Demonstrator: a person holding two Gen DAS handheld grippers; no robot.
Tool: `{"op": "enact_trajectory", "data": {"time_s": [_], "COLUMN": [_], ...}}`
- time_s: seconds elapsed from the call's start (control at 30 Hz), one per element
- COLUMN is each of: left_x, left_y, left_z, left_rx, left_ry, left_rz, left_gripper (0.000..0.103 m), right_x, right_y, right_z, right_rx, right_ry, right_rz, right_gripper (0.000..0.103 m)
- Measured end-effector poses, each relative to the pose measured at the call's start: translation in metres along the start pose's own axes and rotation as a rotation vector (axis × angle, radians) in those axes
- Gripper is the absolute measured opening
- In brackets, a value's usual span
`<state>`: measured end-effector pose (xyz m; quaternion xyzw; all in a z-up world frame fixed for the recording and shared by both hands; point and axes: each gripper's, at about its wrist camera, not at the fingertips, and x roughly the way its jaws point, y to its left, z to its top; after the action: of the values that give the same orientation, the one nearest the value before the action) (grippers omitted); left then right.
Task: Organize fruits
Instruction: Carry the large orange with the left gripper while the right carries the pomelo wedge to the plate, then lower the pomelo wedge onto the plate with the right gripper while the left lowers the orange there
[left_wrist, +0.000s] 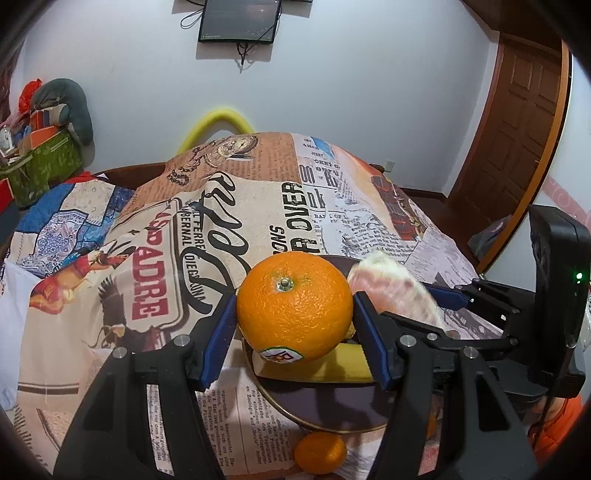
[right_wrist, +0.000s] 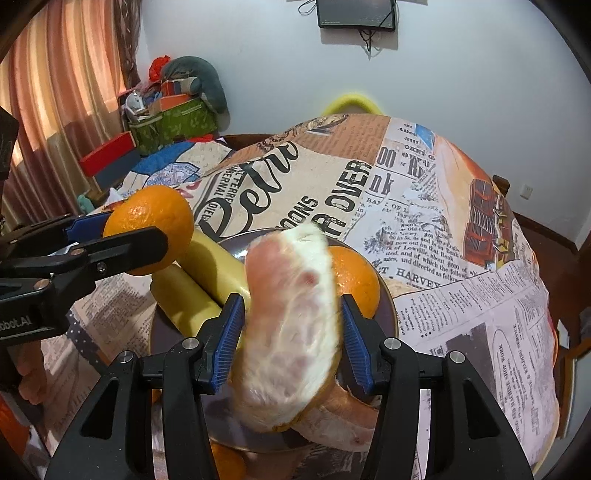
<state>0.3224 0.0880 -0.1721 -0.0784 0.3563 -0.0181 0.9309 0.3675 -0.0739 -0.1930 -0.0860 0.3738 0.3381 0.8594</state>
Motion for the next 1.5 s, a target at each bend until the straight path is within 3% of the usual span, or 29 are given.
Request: {"op": "enact_trajectory", "data": {"time_s": [0.5,0.67,0.83,1.0,1.23,1.5], "left_x": [0.018,0.033,0.039,0.040,0.030,0.011], "left_y": [-0.028,-0.035,-0.034,-0.041,-0.035,-0.038], "left_z": [-0.008,-0.009,-0.008,-0.009,-0.007,-0.018], "left_rx": [0.075,0.090,0.090,0.140,0.076,0.104], "left_ry": [0.060,0.109,0.108,0.109,0.156,0.167], "left_rz": [-0.033,-0.079,-0.096,-0.072,-0.088,-0.053], "left_gripper": [0.062,0.062,0.063,0.063,0.063,0.063], "right_x": [-0.025,-0.025,-0.030,-0.035,-0.049,-0.072], "right_y": [-0.018,-0.038,-0.039,-0.034,-0.033,-0.025], "right_z": [-0.008,-0.016,-0.020,-0.023,-0.024,-0.036], "right_rx": [0.052,0.105,0.114,0.107,0.116,0.129], "right_ry": [-0.028,-0.020,-0.029,-0.038,-0.046,-0.058], "right_rz": [-0.015,-0.008,-0.003,0.004,0.003,-0.002], "right_gripper": [0.049,0.050,0.051,0.051,0.051,0.052]}}
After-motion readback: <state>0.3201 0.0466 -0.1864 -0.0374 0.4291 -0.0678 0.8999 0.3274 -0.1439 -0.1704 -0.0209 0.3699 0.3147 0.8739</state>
